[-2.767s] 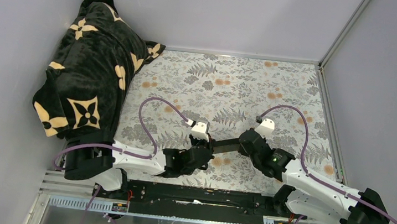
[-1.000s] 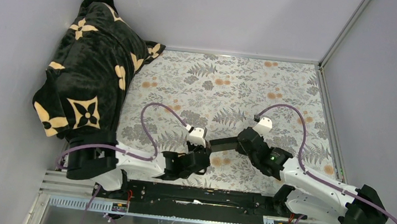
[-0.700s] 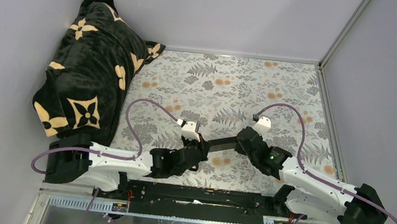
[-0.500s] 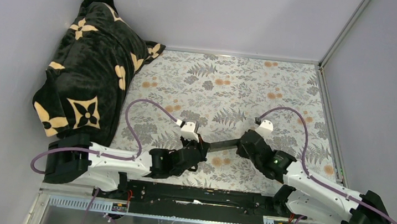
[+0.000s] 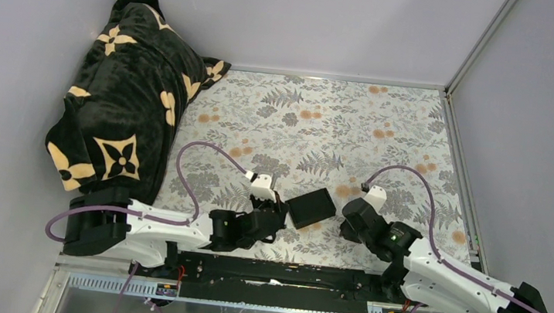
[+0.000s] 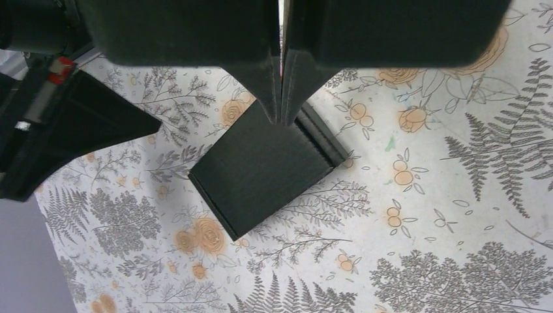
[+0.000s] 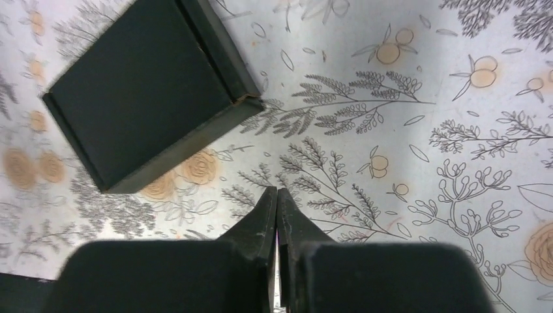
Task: Fold the paper box
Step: Close the paper box at the center of the board, then move the paper box to the center of the board.
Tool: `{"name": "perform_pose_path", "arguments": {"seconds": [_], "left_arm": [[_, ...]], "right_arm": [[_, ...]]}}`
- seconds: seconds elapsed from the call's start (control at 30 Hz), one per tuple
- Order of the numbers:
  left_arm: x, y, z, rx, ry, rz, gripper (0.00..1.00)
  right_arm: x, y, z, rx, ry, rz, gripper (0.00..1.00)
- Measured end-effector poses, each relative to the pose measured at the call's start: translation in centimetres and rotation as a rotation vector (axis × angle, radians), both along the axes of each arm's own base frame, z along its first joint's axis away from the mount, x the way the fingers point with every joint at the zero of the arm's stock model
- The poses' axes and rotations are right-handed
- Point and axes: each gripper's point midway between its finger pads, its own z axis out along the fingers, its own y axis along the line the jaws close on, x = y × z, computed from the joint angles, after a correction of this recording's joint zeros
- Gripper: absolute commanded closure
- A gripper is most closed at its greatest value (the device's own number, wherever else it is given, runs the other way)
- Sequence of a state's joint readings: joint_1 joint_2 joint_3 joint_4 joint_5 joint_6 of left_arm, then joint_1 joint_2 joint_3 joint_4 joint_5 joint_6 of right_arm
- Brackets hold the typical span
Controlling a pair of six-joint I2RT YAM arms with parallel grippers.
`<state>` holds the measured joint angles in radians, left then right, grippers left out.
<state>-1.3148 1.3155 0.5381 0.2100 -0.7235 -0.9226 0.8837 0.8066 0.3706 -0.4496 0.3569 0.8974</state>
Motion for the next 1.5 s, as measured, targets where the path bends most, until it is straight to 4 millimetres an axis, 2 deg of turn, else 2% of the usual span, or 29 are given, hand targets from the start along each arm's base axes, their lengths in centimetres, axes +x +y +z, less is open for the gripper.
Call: {"name": "perform_pose_path", "arguments": {"seconds": [0.03, 0.1, 0.17, 0.23, 0.27, 0.37, 0.43, 0.57, 0.7, 0.9, 1.13, 1.27, 1.5], "left_arm": [[0.0, 0.2, -0.1, 0.004, 0.004, 0.003, 1.0], [-0.2, 0.6, -0.4, 0.015, 0.018, 0.012, 0.99], [-0.3, 1.0, -1.0, 0.03, 0.037, 0.023, 0.94], [-0.5, 1.6, -1.7, 0.051, 0.058, 0.038, 0.84], [-0.6, 1.9, -2.0, 0.062, 0.07, 0.046, 0.81], [-0.8, 2.6, -3.1, 0.097, 0.098, 0.064, 0.63], [-0.7, 2.9, -3.9, 0.116, 0.116, 0.079, 0.6], [-0.3, 3.0, -5.1, 0.13, 0.155, 0.089, 0.64], [0.6, 2.7, -6.0, 0.106, 0.193, 0.096, 0.65], [2.0, 2.3, -7.1, 0.075, 0.241, 0.095, 0.69], [2.4, 1.3, -8.0, 0.059, 0.272, 0.068, 0.71], [3.7, 0.5, -8.0, 0.039, 0.266, 0.078, 0.71], [6.5, 0.7, -8.0, 0.034, 0.259, 0.12, 0.72]], "right_arm": [[0.1, 0.0, 0.6, 0.004, -0.009, 0.0, 0.83], [0.6, 0.0, 1.6, -0.007, -0.032, -0.002, 0.79], [1.5, 0.3, 2.8, -0.029, -0.057, 0.003, 0.73], [2.5, 0.8, 3.8, -0.059, -0.075, 0.008, 0.65], [3.0, 0.9, 4.1, -0.075, -0.079, 0.008, 0.64], [4.1, 0.8, 4.0, -0.123, -0.081, 0.007, 0.6], [5.0, -0.2, 3.3, -0.155, -0.063, -0.02, 0.6], [6.9, -2.3, 2.1, -0.193, -0.022, -0.08, 0.6], [7.7, -2.8, 0.6, -0.216, 0.025, -0.066, 0.61], [7.4, -1.5, -1.6, -0.218, 0.1, 0.023, 0.65], [7.4, -0.2, -1.6, -0.165, 0.107, 0.076, 0.65], [7.3, 0.1, -1.7, -0.152, 0.113, 0.095, 0.65], [7.5, 0.7, -2.2, -0.137, 0.128, 0.126, 0.65]]}}
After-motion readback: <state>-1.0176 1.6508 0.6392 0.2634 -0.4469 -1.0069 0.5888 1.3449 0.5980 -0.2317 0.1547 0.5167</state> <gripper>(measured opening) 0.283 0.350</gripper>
